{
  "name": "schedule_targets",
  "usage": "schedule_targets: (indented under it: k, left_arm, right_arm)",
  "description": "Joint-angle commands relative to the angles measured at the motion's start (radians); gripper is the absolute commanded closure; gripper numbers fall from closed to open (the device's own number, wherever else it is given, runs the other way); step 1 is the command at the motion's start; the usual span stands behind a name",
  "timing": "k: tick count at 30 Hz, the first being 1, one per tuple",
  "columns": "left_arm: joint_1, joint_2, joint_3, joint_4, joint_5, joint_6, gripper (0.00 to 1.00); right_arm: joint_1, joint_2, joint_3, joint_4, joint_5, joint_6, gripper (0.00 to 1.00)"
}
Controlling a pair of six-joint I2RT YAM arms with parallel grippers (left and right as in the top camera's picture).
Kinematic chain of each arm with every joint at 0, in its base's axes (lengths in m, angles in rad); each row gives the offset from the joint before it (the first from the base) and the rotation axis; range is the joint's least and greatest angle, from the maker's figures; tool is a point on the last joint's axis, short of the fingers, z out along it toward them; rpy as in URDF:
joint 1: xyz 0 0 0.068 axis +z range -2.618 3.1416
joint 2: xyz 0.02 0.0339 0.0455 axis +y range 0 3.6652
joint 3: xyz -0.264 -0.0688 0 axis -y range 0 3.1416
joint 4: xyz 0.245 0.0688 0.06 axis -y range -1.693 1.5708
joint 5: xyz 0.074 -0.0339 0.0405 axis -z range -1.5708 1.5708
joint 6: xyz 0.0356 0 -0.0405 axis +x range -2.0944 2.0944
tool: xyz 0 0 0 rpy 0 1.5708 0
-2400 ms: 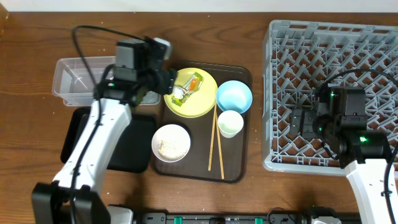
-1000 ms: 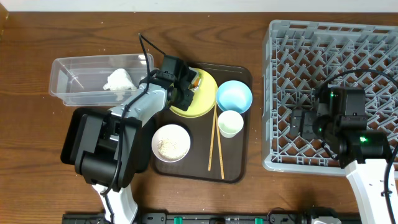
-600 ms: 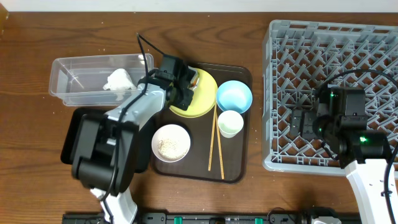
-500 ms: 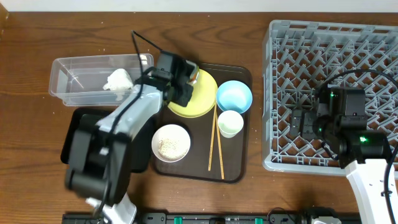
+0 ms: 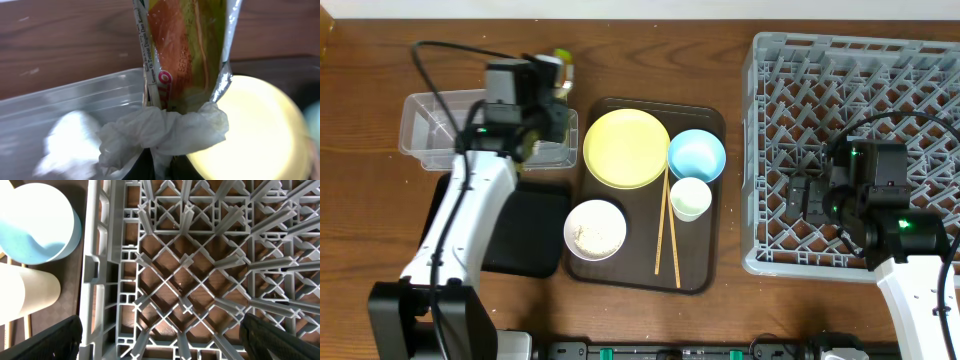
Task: Sort waste into correct bins and load items into the dishwasher rack
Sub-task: 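Carry the wrapper left and release it into the clear bin, then lower the left gripper to the white rice bowl and grip its rim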
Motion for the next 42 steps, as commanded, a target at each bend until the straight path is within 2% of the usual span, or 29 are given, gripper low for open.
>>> schedule_targets:
  k: [1,2,3,7,17,20,29,37,42]
  left_arm:
    - [0.056,0.023,0.009,-0.002,-0.020,-0.016,0.89]
    - [0.069,0.028,0.009,-0.003,-0.020,-0.016,0.83]
    - [0.077,0.034,0.009,-0.003,-0.020,-0.016,0.83]
    - [0.097,0.053,0.009,-0.013,-0.020,-0.016,0.58]
    - [0.097,0.057,0.009,-0.053,-0.020,-0.016,0.41]
    - [0.097,0.043,0.009,-0.076,-0.019,-0.057,0.38]
    - [0.076,-0.129,0.009,-0.227,0.067,-0.319,0.34]
    - [-0.049,-0.128,0.009,-0.454,0.066,-0.388,0.34]
    - [-0.165,-0.085,0.009,-0.489,0.055,-0.403,0.34]
  right_arm:
    - [0.009,-0.011,0.020,-0.002,-0.005,-0.005,0.01]
    - [0.009,-0.011,0.020,-0.002,-0.005,-0.006,0.01]
    - [0.009,-0.011,0.020,-0.002,-0.005,-0.005,0.01]
    - [0.009,-0.011,0.020,-0.002,-0.005,-0.005,0.01]
    - [0.009,-0.011,0.020,-0.002,-0.005,-0.006,0.01]
    - [0.009,-0.011,0.020,-0.002,-0.005,-0.005,0.01]
    - [0.009,-0.011,0.020,0.002,-0.004,-0.006,0.01]
    - [0.009,-0.011,0.020,0.002,-0.005,-0.005,0.01]
    - [0.009,-0.011,0.020,0.003,-0.005,-0.005,0.01]
